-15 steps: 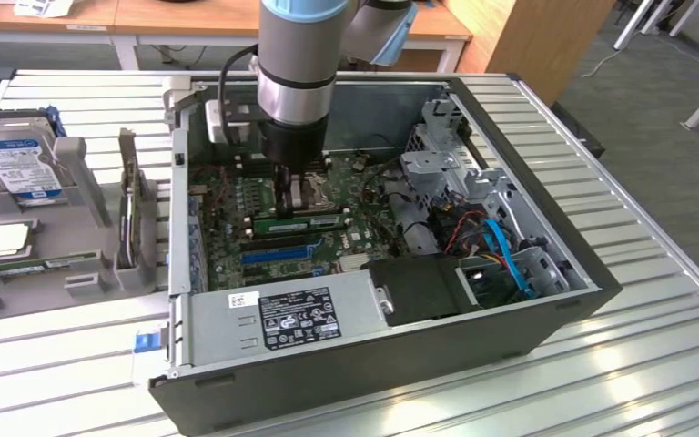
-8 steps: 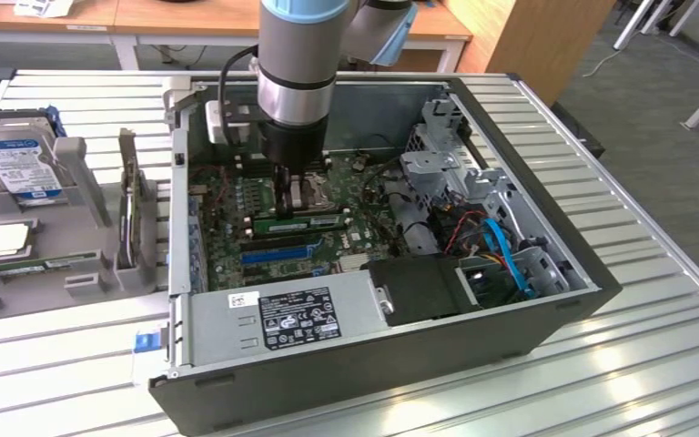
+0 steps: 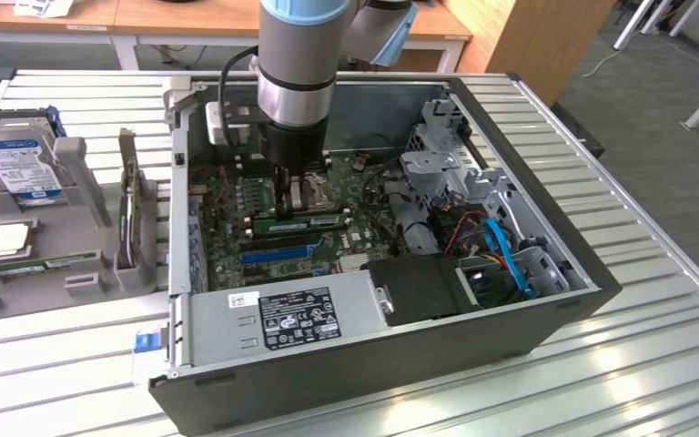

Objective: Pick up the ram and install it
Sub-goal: 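Press down the ram until it locks into place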

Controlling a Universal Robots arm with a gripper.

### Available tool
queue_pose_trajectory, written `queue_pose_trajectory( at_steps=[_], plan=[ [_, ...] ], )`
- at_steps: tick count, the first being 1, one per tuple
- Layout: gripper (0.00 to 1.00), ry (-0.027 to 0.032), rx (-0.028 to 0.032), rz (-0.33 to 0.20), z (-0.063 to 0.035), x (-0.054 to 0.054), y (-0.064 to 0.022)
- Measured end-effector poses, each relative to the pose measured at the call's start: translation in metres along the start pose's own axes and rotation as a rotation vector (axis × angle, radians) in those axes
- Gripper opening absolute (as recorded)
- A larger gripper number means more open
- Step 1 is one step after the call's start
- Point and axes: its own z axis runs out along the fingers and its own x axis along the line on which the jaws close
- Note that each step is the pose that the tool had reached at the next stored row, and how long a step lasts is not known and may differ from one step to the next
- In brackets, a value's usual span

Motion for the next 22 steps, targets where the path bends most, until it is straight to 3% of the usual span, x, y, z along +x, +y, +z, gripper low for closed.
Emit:
queue_pose_trajectory(
  at_steps=[22],
  plan=[
    [0.1, -0.0002, 0.0001, 0.0, 0.0026, 0.0, -0.0001]
  ],
)
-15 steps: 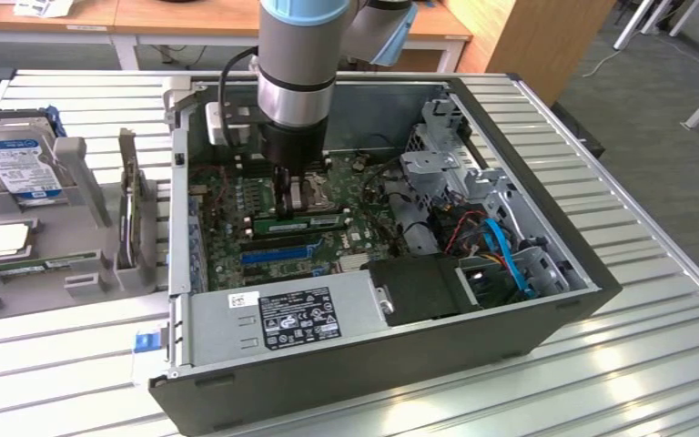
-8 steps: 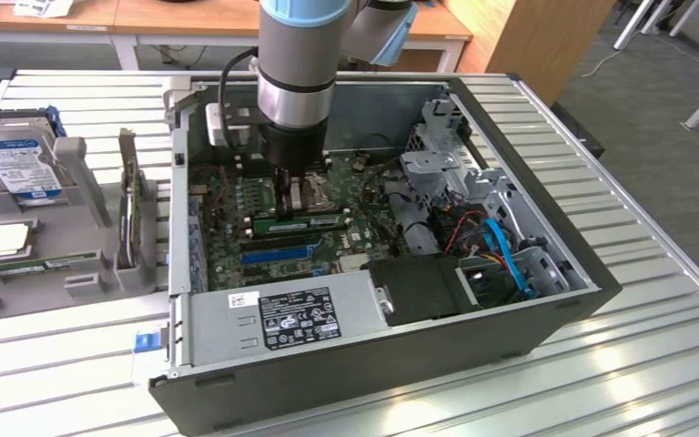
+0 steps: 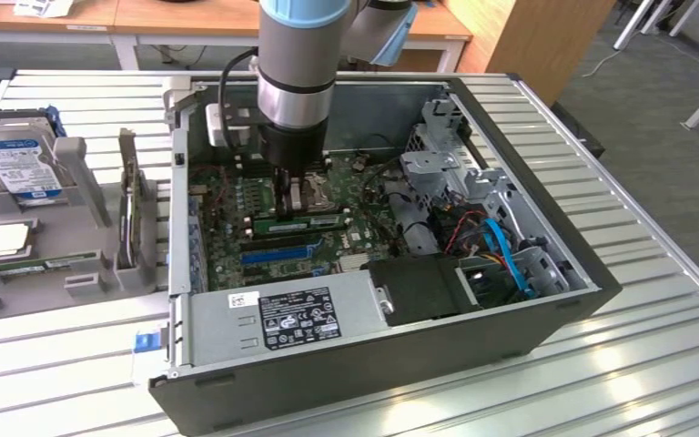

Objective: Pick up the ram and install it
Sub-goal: 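Press down the ram until it locks into place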

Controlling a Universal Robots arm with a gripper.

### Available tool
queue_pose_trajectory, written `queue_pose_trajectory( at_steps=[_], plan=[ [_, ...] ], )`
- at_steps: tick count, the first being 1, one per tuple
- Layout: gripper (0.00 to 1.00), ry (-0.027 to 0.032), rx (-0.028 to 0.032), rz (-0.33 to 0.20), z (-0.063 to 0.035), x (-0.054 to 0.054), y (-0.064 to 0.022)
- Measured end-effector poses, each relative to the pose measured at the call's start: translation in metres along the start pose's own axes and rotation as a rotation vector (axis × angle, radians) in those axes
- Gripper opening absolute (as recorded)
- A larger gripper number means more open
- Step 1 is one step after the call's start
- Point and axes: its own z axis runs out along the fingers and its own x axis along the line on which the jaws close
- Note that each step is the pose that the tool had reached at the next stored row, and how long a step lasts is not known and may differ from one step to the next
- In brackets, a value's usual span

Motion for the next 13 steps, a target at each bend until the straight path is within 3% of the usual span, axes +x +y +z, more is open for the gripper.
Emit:
queue_pose_trajectory(
  at_steps=[13],
  plan=[
    [0.1, 0.0001, -0.0001, 0.0, 0.0011, 0.0001, 0.0]
  ],
)
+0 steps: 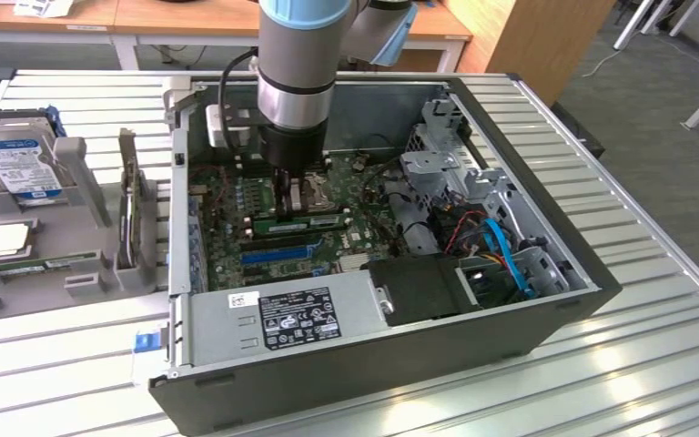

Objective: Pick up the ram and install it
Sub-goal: 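Press down the ram until it locks into place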

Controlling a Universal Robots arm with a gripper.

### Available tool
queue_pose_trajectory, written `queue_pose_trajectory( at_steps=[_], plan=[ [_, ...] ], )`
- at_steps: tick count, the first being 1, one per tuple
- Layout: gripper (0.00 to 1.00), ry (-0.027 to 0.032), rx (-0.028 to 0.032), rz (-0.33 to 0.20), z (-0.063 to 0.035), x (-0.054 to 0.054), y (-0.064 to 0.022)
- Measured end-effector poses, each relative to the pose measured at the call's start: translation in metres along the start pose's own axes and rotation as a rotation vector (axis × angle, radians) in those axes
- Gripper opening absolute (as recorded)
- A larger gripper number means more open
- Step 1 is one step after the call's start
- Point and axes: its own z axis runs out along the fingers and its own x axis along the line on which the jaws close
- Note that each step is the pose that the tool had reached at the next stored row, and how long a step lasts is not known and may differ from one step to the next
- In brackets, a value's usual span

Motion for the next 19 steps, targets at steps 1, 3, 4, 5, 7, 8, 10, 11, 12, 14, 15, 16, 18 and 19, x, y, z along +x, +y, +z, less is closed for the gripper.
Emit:
queue_pose_trajectory(
  at_steps=[1, 3, 4, 5, 7, 8, 10, 11, 12, 14, 15, 16, 18, 19],
  plan=[
    [0.1, -0.0001, 0.0, 0.0, 0.0, 0.0, 0.0],
    [0.1, -0.0003, 0.0001, 0.0, 0.0001, 0.0, 0.0],
    [0.1, -0.0002, 0.0001, 0.0, 0.0001, 0.0, 0.0],
    [0.1, -0.0002, 0.0001, 0.0, 0.0001, 0.0, 0.0],
    [0.1, -0.0002, 0.0001, 0.0, 0.0005, 0.0, 0.0],
    [0.1, -0.0002, 0.0, 0.0, 0.0006, 0.0, 0.0],
    [0.1, -0.0001, 0.0, 0.0, 0.0006, 0.0, 0.0],
    [0.1, -0.0001, 0.0, 0.0, 0.0006, 0.0, 0.0],
    [0.1, -0.0001, 0.0, 0.0, 0.0006, 0.0, 0.0],
    [0.1, -0.0002, 0.0, 0.0, 0.0007, 0.0, 0.0],
    [0.1, -0.0002, 0.0001, 0.0, 0.0007, 0.0, 0.0],
    [0.1, -0.0002, 0.0001, 0.0, 0.001, 0.0, 0.0],
    [0.1, 0.0, 0.0, 0.0, 0.0013, 0.0, 0.0],
    [0.1, 0.0, 0.0, 0.0, 0.0013, 0.0, -0.0001]
  ],
)
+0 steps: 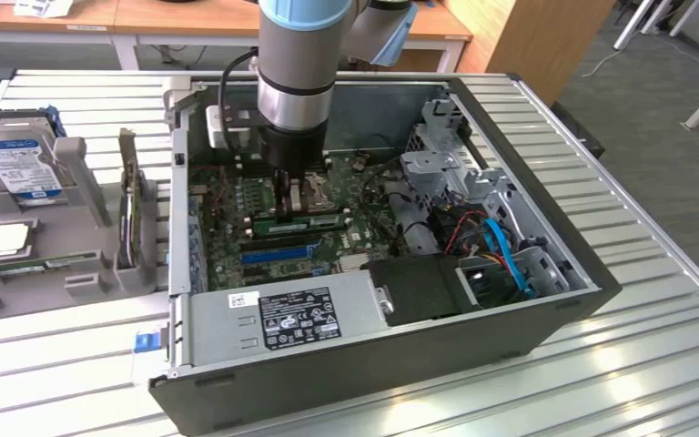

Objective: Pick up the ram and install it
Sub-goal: 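Press down the ram until it locks into place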

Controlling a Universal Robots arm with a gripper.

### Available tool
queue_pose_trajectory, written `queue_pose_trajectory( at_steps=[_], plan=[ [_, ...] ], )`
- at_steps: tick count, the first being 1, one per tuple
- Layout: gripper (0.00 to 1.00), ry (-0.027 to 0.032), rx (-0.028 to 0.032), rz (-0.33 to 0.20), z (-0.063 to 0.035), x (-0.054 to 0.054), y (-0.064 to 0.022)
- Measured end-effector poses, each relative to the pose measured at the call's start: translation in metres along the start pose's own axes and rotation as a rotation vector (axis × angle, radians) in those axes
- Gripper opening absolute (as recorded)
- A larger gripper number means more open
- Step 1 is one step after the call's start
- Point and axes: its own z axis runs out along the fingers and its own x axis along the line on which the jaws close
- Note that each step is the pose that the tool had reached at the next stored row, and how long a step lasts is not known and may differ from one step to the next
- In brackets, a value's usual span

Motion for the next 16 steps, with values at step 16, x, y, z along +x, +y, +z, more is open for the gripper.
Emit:
queue_pose_trajectory(
  at_steps=[16],
  plan=[
    [0.1, 0.0, 0.0, 0.0, 0.0009, 0.0, 0.0]
  ],
)
